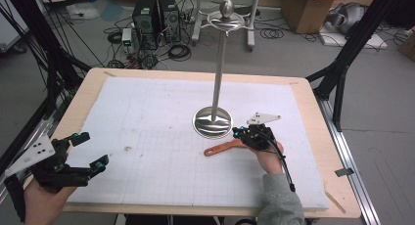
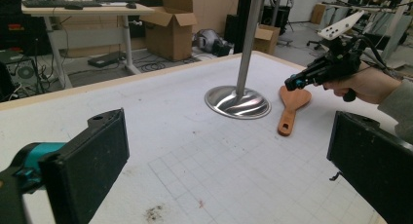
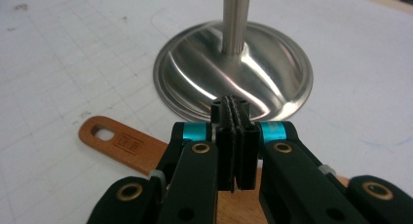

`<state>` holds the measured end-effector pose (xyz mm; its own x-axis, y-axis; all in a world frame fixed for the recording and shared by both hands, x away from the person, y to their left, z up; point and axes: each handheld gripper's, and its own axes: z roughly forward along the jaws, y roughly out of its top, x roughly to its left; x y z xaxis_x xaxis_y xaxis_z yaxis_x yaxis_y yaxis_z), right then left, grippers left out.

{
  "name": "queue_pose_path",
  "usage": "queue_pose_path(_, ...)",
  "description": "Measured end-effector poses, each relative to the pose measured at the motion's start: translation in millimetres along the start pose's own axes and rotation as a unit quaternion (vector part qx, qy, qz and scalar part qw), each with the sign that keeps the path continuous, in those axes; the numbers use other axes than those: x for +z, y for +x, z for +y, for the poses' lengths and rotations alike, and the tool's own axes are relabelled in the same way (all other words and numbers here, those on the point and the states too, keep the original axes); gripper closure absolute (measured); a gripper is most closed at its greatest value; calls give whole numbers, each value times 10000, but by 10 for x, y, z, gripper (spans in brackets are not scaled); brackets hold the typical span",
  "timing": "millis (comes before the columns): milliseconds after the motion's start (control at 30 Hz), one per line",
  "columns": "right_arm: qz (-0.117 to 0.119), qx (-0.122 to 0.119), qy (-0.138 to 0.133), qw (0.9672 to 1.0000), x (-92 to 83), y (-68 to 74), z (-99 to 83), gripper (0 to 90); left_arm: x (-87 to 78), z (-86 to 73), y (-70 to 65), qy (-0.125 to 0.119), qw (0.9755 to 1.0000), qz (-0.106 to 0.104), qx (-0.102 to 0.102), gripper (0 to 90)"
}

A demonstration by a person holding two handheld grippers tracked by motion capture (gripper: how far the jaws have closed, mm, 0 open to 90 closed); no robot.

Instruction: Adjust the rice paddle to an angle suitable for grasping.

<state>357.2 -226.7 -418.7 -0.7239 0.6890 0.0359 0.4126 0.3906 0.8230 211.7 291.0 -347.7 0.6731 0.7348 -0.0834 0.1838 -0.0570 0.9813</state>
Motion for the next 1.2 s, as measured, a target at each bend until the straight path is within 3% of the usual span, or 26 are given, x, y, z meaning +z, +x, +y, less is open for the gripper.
queue_pose_path(100, -23, 23, 119, 9999, 49, -9, -19, 897, 2, 0, -8, -24, 9999, -79, -70, 20)
queue_pose_path(400, -52, 81, 425, 9990, 208, -48, -73, 897, -6, -46, -32, 136, 9999, -24, -19, 20)
queue_pose_path(1067, -385, 43, 623, 9973, 305, -102, -115, 900, -30, -97, -27, 220, 9997, 12, -51, 20)
queue_pose_path(1200, -417, 59, 678, 9968, 286, -103, -118, 900, -13, -99, -27, 225, 9997, -78, -42, 20)
